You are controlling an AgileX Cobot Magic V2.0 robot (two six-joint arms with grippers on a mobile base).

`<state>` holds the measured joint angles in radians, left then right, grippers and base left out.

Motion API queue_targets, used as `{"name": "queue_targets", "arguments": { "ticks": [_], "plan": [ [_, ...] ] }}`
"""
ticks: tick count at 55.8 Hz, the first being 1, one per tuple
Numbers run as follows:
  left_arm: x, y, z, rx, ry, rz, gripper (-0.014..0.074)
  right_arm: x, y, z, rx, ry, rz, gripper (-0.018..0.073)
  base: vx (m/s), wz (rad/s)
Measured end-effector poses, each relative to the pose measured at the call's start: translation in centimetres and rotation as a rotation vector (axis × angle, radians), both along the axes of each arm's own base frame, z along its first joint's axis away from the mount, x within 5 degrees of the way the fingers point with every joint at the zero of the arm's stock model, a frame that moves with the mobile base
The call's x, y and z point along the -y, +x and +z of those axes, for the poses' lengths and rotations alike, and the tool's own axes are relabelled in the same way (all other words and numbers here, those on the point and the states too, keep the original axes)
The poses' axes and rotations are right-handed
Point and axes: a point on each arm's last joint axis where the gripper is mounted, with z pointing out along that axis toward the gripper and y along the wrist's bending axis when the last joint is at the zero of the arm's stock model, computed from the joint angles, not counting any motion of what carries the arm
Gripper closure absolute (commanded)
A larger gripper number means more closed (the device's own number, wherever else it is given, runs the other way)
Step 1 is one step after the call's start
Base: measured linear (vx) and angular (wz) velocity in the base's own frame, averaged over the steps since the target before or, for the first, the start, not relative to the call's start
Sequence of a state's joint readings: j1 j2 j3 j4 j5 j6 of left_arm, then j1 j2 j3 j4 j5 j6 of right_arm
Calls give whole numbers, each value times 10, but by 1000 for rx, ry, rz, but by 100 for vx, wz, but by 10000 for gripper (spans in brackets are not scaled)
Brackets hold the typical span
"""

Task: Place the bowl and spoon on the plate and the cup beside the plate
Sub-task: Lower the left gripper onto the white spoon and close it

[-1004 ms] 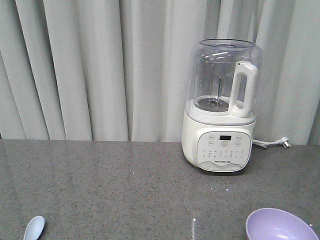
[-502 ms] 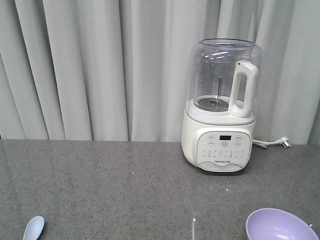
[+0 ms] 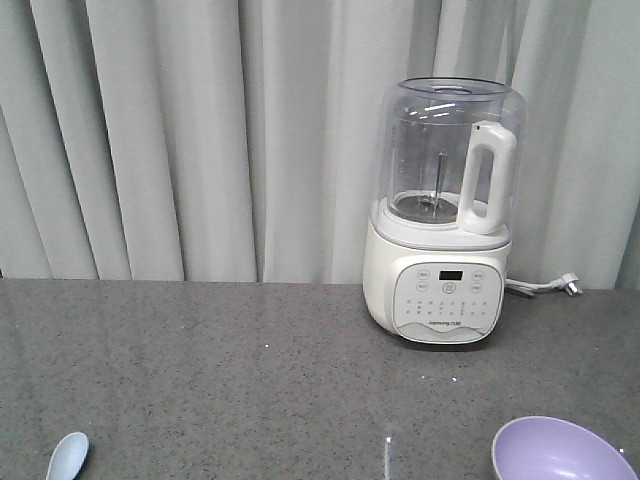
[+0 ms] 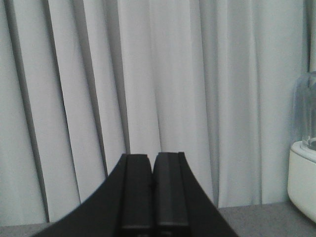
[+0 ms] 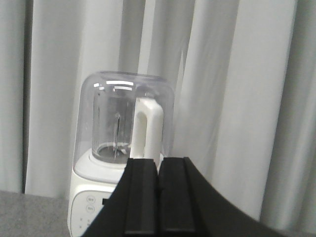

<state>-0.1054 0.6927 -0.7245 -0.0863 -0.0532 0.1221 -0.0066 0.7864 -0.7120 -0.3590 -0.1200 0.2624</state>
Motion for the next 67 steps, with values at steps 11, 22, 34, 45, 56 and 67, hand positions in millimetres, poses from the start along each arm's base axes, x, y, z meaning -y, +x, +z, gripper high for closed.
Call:
{"name": "queue_targets", "arguments": {
  "ticks": [11, 22, 34, 45, 56, 67],
  "plan": [
    [1, 9, -5, -33, 4, 0, 371, 0, 10, -7, -39, 1, 0, 363, 0, 0],
    [2, 18, -10, -74, 11, 0, 69, 0, 10, -7, -39, 1, 0, 8, 0, 0],
    [4, 37, -26, -200, -23, -9, 1, 0, 10, -7, -39, 1, 0, -129, 0, 0],
    [10, 58, -40, -614, 4, -36, 11, 0, 10, -7, -39, 1, 0, -62, 0, 0],
    [16, 92, -89, -1120, 32, -42, 11, 0, 10, -7, -39, 1, 0, 10, 0, 0],
    [20, 115, -128, -1315, 14, -42, 11, 0, 10, -7, -39, 1, 0, 22, 0, 0]
  ]
}}
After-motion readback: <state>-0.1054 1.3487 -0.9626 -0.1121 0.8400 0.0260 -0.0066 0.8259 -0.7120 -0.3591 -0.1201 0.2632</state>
